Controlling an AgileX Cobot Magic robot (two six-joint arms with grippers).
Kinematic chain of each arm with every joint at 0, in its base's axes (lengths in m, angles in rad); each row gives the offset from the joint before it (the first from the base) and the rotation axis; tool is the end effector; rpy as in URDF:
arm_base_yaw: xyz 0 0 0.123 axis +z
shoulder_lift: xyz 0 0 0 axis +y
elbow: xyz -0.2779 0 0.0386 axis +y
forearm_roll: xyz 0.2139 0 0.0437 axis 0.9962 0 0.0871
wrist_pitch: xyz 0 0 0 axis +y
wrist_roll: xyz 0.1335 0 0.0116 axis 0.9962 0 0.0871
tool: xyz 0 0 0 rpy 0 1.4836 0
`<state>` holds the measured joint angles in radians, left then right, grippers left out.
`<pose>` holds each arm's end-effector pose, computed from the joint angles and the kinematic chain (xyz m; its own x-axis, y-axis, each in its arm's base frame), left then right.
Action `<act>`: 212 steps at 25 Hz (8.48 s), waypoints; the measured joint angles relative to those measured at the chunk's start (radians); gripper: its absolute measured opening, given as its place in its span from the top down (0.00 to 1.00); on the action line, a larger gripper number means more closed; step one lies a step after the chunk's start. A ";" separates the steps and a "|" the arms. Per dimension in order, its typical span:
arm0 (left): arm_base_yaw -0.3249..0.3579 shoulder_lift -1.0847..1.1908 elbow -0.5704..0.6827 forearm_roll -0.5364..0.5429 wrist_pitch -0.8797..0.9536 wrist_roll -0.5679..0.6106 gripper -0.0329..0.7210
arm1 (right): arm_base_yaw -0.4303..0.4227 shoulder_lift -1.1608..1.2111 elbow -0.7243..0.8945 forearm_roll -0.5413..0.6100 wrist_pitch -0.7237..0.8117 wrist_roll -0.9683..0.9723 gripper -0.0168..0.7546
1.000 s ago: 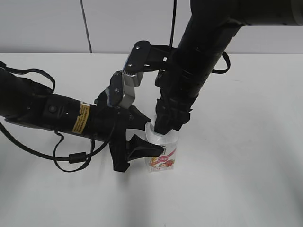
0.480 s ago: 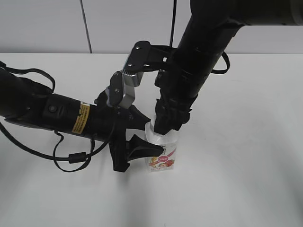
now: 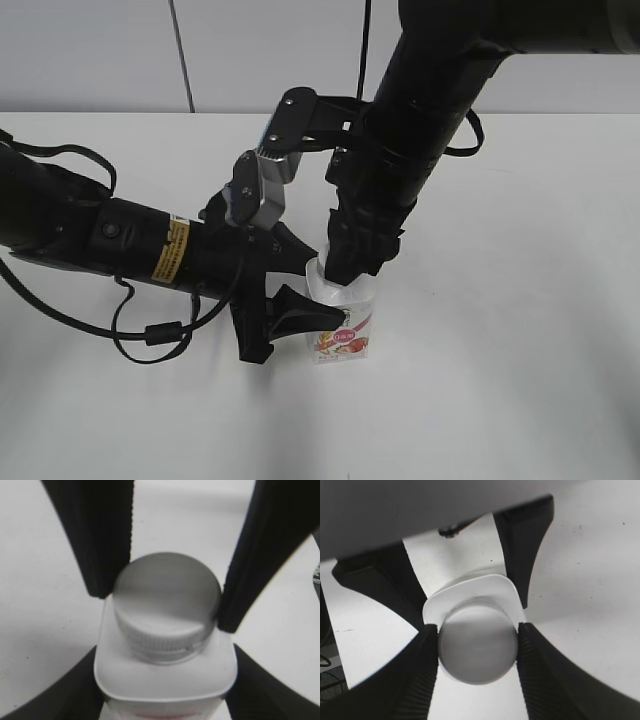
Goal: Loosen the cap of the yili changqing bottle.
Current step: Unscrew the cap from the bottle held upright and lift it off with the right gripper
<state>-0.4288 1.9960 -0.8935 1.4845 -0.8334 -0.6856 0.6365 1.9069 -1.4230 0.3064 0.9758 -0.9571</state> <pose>0.2683 -0.2313 0.1170 -0.0544 0.5350 -0.8431 0.9964 0.0842 -0.0109 0.2745 0.2445 0.1852 -0.1206 -0.9373 -0.3270 -0.9925 0.1211 0.0188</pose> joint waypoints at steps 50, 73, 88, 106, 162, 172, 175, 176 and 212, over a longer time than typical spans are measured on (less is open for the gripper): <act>0.000 0.000 0.000 0.004 -0.001 0.001 0.39 | 0.000 -0.072 0.000 0.042 0.038 -0.120 0.28; 0.000 0.000 0.000 0.004 -0.001 -0.009 0.39 | 0.000 -0.050 0.000 -0.081 0.029 0.671 0.29; 0.000 0.000 -0.001 0.004 -0.001 -0.010 0.39 | 0.039 -0.047 0.000 -0.107 -0.004 0.584 0.29; 0.000 0.000 -0.001 0.004 0.002 -0.016 0.39 | 0.039 -0.010 0.001 -0.121 0.019 0.602 0.48; 0.000 -0.004 -0.002 0.037 0.002 -0.017 0.39 | 0.042 -0.102 -0.001 -0.097 0.045 0.616 0.25; 0.000 -0.004 -0.002 0.038 0.002 -0.017 0.40 | 0.042 -0.062 0.000 -0.093 0.036 0.775 0.25; 0.000 -0.004 -0.002 0.038 0.002 -0.017 0.40 | 0.045 -0.043 0.000 -0.096 0.027 0.777 0.25; 0.000 -0.004 -0.002 0.038 0.002 -0.017 0.40 | 0.047 -0.039 0.000 -0.098 0.027 0.777 0.25; 0.000 -0.005 -0.002 0.052 0.004 -0.014 0.40 | 0.061 -0.019 -0.001 -0.121 0.033 -0.203 0.48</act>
<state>-0.4288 1.9908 -0.8954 1.5370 -0.8293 -0.6998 0.6971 1.8875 -1.4243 0.1856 1.0088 -1.1606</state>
